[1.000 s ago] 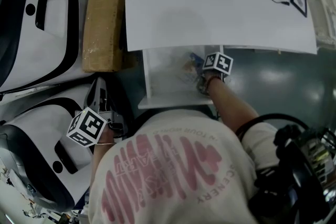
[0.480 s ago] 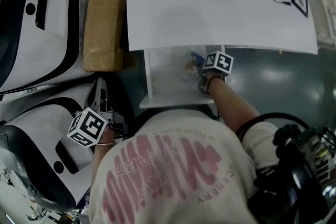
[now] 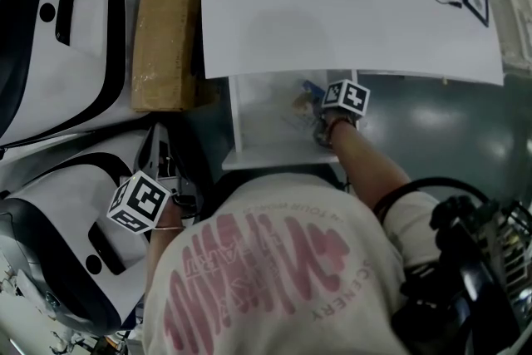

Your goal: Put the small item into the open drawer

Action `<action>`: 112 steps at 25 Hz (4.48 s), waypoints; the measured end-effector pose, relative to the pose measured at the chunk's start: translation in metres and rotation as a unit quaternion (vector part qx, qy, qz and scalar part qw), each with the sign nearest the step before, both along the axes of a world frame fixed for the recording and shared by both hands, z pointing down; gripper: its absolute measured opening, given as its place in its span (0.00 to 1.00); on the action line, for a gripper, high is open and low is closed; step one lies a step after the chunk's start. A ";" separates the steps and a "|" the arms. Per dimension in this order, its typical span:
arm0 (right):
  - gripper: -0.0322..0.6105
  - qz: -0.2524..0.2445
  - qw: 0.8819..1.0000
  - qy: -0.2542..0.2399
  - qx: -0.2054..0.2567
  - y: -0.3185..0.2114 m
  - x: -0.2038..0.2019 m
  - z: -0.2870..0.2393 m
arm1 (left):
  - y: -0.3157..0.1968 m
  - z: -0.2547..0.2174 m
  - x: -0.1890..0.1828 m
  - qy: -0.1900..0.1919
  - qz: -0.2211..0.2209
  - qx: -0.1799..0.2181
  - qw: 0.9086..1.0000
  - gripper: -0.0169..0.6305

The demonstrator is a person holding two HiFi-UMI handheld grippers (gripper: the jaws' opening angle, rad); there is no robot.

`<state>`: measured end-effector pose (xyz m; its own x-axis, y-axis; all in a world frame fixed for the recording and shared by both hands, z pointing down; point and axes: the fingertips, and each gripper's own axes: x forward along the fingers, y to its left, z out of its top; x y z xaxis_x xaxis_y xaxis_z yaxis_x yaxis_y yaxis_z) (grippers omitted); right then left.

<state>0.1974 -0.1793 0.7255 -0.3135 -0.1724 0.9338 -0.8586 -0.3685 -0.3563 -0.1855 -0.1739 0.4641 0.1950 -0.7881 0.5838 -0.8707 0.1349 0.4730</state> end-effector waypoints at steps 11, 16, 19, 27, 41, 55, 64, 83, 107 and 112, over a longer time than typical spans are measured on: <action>0.45 0.005 1.000 -0.007 0.001 -0.001 -0.001 -0.001 | -0.002 -0.001 0.001 0.002 0.002 0.000 1.000 0.07; 0.45 0.022 1.000 -0.014 0.000 0.000 0.000 -0.002 | -0.001 -0.001 0.001 0.005 0.001 0.002 1.000 0.07; 0.45 0.032 0.999 -0.018 0.000 -0.001 0.001 -0.004 | 0.000 -0.001 0.001 0.006 0.000 0.005 1.000 0.07; 0.45 0.046 0.999 -0.026 0.006 -0.005 0.004 -0.011 | 0.000 -0.004 0.006 0.007 0.002 0.015 1.000 0.07; 0.45 0.140 0.988 -0.051 0.044 -0.014 0.014 -0.045 | -0.013 -0.011 0.026 0.031 0.027 0.044 0.998 0.07; 0.35 0.241 0.959 -0.082 0.127 -0.003 0.024 -0.120 | -0.011 -0.042 0.038 0.057 0.085 0.080 0.991 0.07; 0.20 0.266 0.938 -0.069 0.213 0.013 0.024 -0.181 | 0.007 -0.064 0.035 0.067 0.115 0.108 0.985 0.07; 0.13 0.252 0.901 -0.111 0.335 0.060 -0.028 -0.285 | 0.056 -0.100 0.036 0.085 0.165 0.150 0.971 0.07; 0.11 0.119 0.877 -0.083 0.458 0.118 -0.092 -0.366 | 0.104 -0.099 0.067 0.097 0.230 0.153 0.956 0.07; 0.11 0.090 0.877 -0.064 0.467 0.125 -0.100 -0.366 | 0.112 -0.100 0.071 0.089 0.239 0.155 0.954 0.07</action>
<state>0.0973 -0.0544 0.3592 -0.2949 -0.9012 0.3177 -0.7468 0.0099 -0.6650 -0.1149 -0.0622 0.3641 0.6502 -0.7137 0.2605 -0.6996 -0.4286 0.5717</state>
